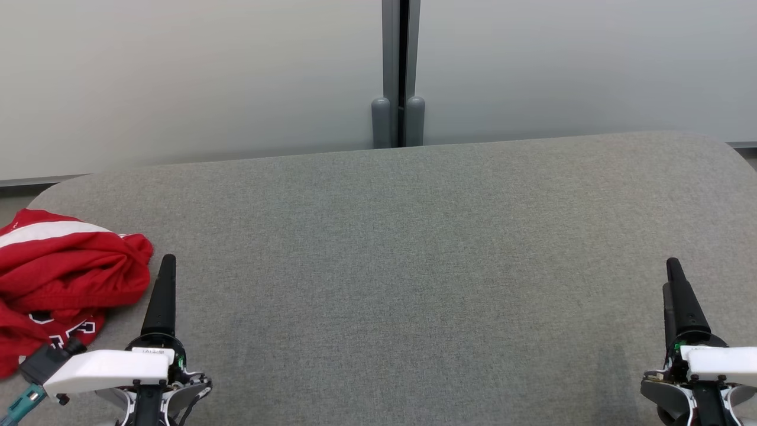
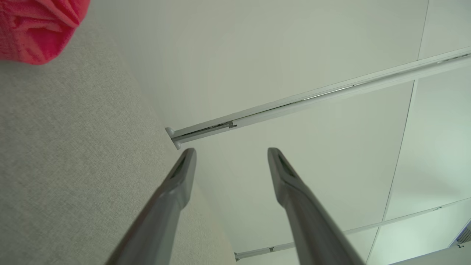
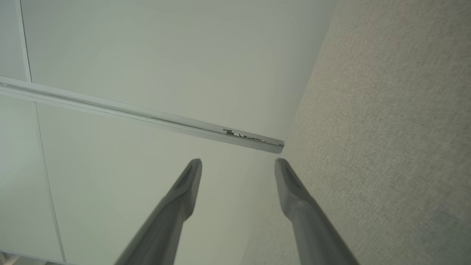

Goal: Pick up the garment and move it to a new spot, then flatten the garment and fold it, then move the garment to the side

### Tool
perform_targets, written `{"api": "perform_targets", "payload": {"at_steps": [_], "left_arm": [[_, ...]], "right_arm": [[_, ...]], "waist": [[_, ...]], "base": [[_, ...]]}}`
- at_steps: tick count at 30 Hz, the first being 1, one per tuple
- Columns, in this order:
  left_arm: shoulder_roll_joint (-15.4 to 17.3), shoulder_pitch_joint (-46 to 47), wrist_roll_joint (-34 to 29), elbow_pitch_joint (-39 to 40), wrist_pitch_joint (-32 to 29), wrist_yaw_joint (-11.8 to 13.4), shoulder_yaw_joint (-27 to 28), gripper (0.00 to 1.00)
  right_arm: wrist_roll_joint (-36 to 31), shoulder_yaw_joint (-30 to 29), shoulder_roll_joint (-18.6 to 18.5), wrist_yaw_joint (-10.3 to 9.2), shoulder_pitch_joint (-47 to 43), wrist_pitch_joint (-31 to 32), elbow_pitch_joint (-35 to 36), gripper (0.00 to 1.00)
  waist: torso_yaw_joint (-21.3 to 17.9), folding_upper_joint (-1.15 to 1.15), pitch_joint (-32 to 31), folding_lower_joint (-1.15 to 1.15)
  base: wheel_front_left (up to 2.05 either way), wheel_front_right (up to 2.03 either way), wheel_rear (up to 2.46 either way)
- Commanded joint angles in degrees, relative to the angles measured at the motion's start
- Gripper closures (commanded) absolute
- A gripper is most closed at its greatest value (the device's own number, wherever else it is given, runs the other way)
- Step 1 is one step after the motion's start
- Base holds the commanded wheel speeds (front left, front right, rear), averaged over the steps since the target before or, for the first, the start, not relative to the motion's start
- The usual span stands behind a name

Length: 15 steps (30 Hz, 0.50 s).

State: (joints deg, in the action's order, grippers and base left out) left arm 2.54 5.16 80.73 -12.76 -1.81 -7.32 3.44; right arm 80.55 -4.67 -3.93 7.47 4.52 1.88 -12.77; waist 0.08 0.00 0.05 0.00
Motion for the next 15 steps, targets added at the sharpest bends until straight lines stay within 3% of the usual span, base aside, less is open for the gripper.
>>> {"api": "perform_targets", "payload": {"at_steps": [1, 15], "left_arm": [[0.4, 2.1, -2.7, 1.7, 0.6, -0.1, -0.2, 0.0], [0.3, 1.4, -19.1, 4.6, 3.9, -0.1, -2.2, 0.0]], "right_arm": [[-2.8, 0.3, -0.8, 0.02, 1.2, -0.8, 1.5, 0.0], [-19.8, 2.5, -1.9, 0.02, 0.3, -4.0, 3.9, 0.0]], "waist": [[0.0, 0.0, 0.0, 0.0], [0.1, 0.0, -0.2, 0.0]], "base": [[0.0, 0.0, 0.0], [0.0, 0.0, 0.0]]}}
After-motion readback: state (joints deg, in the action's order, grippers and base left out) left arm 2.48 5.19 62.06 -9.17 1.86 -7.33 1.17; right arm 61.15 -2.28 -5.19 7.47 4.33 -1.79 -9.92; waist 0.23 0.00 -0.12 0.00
